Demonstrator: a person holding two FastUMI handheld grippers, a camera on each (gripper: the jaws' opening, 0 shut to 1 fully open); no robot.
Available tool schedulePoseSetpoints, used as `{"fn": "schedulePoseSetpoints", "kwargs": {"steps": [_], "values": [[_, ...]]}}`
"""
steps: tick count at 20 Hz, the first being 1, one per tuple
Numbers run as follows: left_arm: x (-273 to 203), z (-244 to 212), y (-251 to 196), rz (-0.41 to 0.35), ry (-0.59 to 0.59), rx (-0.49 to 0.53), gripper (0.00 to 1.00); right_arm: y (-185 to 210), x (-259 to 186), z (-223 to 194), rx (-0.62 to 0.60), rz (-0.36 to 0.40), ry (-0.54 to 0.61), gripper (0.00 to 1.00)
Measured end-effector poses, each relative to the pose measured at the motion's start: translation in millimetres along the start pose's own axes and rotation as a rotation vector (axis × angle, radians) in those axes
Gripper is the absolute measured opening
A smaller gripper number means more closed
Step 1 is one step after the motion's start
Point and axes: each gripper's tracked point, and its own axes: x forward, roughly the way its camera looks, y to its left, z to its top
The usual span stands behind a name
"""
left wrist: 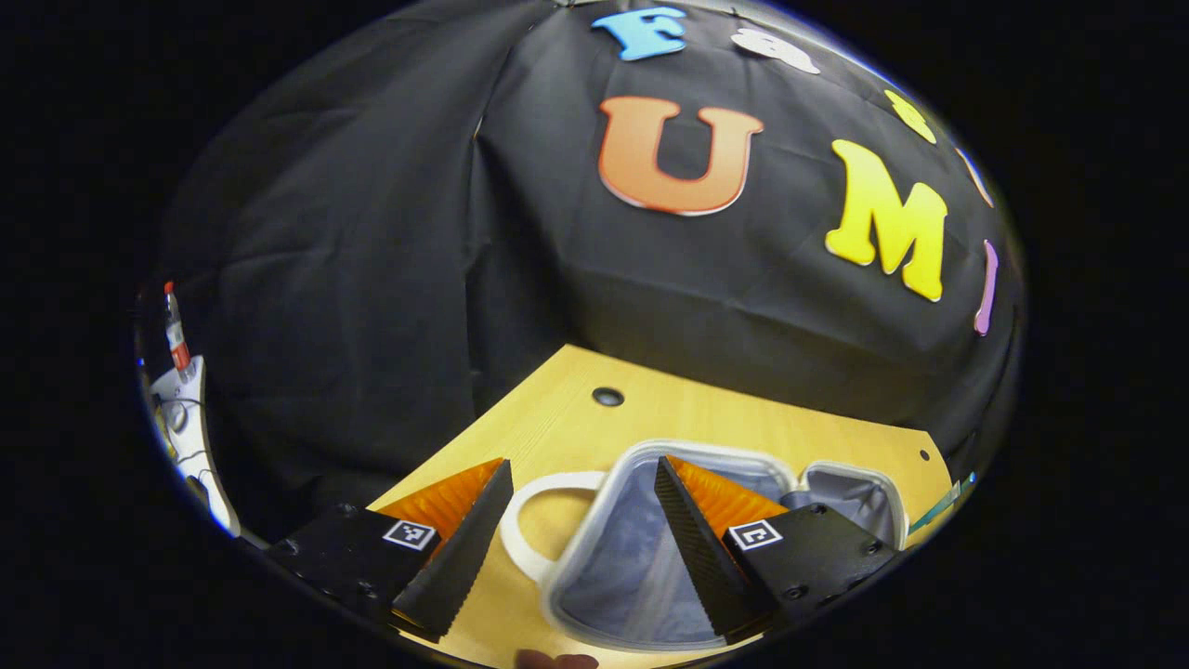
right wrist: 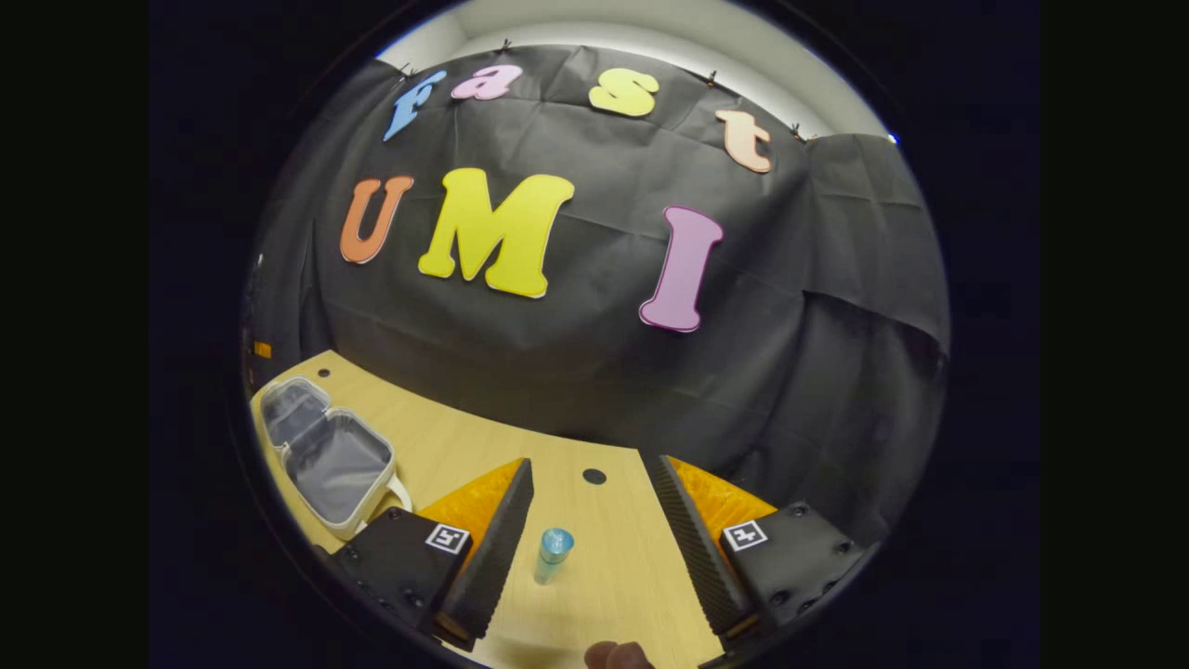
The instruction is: First open the suitcase, pack the skin care products into it, and then close the suitcase.
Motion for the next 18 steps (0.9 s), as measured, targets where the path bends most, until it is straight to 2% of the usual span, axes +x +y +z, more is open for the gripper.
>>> {"fn": "schedulePoseSetpoints", "kwargs": {"steps": [4,7,9,11,18], "values": [[-56,30,-104,-0.113,-0.066,-0.025,0.98,-20,-7,-17,0.057,0.011,0.006,0.8],[-88,35,-167,-0.15,-0.115,0.042,0.98,-38,-9,-32,0.088,0.022,0.019,0.8],[-105,31,-202,-0.147,-0.141,0.086,0.98,-52,-7,-43,0.08,0.015,0.032,0.81],[-117,16,-243,-0.175,-0.134,0.12,0.98,-60,-8,-56,0.098,0.028,0.054,0.81],[-152,-79,-383,-0.38,0.008,0.148,1.0,-75,-11,-89,0.092,0.101,0.11,0.81]]}}
